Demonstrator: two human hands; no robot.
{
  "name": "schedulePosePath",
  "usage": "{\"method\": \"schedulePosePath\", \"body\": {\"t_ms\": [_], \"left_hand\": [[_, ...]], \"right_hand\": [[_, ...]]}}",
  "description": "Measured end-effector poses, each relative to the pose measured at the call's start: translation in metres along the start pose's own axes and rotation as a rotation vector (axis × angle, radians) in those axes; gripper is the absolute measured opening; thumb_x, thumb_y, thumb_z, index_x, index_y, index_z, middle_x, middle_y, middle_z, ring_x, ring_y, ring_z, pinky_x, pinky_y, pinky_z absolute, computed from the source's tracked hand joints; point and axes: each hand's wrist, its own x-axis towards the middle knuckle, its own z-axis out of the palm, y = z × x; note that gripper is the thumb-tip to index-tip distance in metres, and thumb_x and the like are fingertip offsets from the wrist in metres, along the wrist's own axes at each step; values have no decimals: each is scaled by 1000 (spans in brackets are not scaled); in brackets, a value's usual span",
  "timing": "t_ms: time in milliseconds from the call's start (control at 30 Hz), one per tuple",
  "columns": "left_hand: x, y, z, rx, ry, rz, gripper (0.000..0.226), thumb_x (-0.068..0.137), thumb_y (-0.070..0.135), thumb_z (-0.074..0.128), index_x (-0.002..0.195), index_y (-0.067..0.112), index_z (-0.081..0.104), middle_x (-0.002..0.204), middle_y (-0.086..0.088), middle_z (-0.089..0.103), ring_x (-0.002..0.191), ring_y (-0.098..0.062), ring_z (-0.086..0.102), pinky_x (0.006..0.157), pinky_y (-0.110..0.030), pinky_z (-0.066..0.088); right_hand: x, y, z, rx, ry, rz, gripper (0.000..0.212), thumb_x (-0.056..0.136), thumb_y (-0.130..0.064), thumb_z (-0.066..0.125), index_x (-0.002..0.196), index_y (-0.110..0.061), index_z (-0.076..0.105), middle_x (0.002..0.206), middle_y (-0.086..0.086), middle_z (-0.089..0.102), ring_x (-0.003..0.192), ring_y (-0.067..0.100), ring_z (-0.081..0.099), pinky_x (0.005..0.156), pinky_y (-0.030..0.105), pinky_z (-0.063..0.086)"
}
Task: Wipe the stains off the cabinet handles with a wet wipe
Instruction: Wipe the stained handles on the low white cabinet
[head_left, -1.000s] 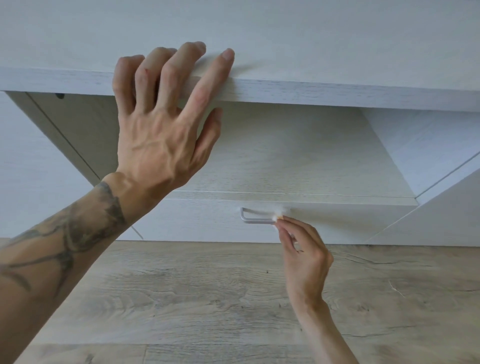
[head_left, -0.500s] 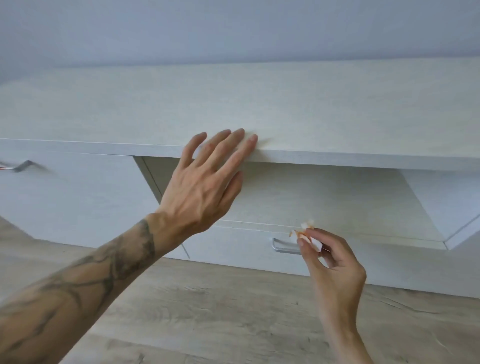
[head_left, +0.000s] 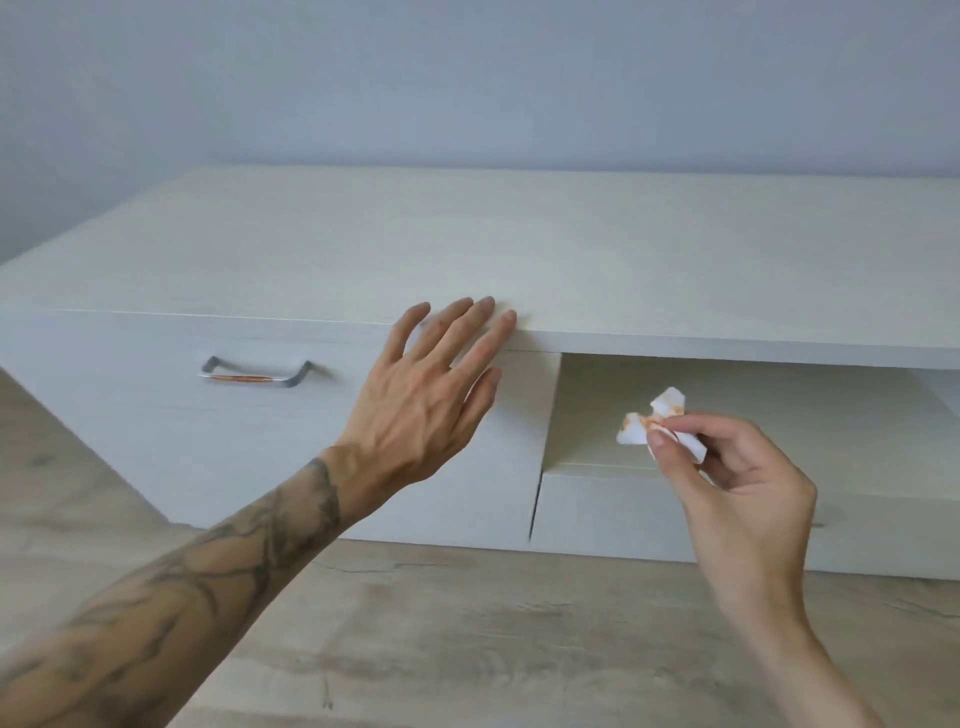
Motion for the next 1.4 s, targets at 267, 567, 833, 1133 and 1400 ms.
{"method": "schedulePosePath", "body": {"t_ms": [267, 567, 833, 1133, 1400], "left_hand": [[-39, -129, -14, -70, -31, 14, 54, 114, 39, 24, 158, 17, 46, 159, -8, 49, 147, -28, 46, 122, -48, 32], [-82, -227, -41, -63, 17, -44, 58, 115, 41, 19, 142, 14, 62, 145, -7, 61, 130, -31, 59, 109, -48, 39], [-137, -289, -35, 34, 85, -171, 52, 114, 37, 27, 158, 18, 45, 158, -9, 50, 146, -32, 47, 121, -53, 30], [-140, -293, 1, 105, 240, -183, 53, 113, 30, 39, 164, 17, 34, 166, -15, 37, 152, -39, 36, 126, -61, 22], [-136, -300, 23, 123, 374, -162, 54, 112, 29, 44, 163, 18, 34, 165, -18, 38, 149, -41, 38, 124, -62, 23]], "right_hand": [[-44, -31, 147, -66, -13, -38, 20, 89, 0, 80, 90, -20, 78, 98, 0, 77, 94, 24, 74, 81, 18, 55], [-67, -51, 257, 0, -22, -78, 26, 89, -1, 80, 100, -23, 76, 98, -2, 80, 94, 16, 76, 83, 20, 55], [-85, -32, 312, 45, -37, -199, 24, 92, -6, 79, 109, -23, 78, 106, -5, 73, 104, 20, 75, 91, 23, 57], [-74, -4, 315, -389, 22, -404, 24, 89, -10, 83, 112, -19, 82, 100, -9, 73, 92, 12, 65, 85, 13, 48], [-77, 2, 337, -480, -30, -620, 18, 88, -5, 83, 106, -8, 84, 93, 1, 73, 81, 16, 65, 79, 15, 48]]}}
